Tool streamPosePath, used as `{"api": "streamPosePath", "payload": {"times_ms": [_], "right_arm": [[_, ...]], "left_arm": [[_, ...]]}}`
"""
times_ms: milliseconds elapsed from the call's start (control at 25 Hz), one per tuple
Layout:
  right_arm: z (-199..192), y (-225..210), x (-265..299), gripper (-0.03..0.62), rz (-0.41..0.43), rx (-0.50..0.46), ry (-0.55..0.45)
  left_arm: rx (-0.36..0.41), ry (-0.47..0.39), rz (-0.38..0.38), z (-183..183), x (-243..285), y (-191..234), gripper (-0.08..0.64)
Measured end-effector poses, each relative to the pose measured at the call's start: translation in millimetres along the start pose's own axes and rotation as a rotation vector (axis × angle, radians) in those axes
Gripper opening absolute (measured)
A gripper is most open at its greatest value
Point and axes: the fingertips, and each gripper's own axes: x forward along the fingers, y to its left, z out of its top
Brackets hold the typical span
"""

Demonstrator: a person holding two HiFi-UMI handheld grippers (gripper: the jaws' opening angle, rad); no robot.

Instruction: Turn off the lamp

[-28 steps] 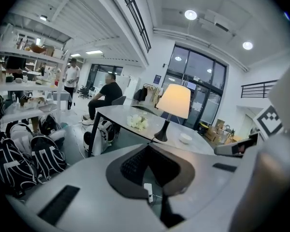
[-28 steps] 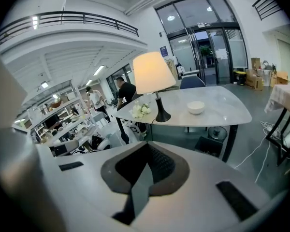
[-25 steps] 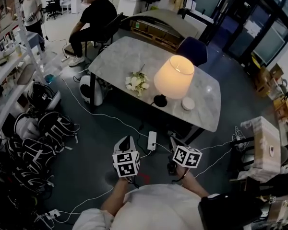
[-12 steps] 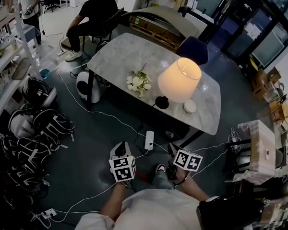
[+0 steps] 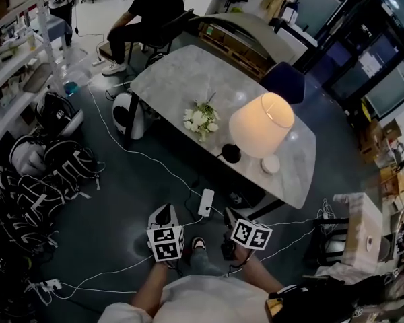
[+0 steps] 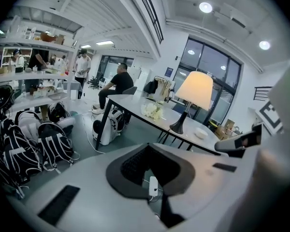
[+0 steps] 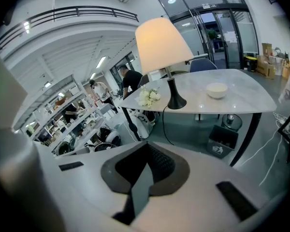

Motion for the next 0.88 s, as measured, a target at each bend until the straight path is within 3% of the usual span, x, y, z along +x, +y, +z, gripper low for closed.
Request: {"api": "streamPosePath", "payload": {"times_ms": [320, 640, 880], "right_arm": [[-39, -47, 63, -0.002, 0.006, 0.083, 0.067], [-71, -80, 146, -0.002, 0.048, -0.014, 0.109], [-95, -89, 210, -0.002, 0.091, -0.069, 0.111]], "left_arm": [[0.071, 0.124, 0.025, -56, 42, -4, -0.005], [0.056, 0.186, 0.068, -123, 105, 14, -0.005], [0.03, 0.178, 0.091, -167, 166, 42, -0.005]]}}
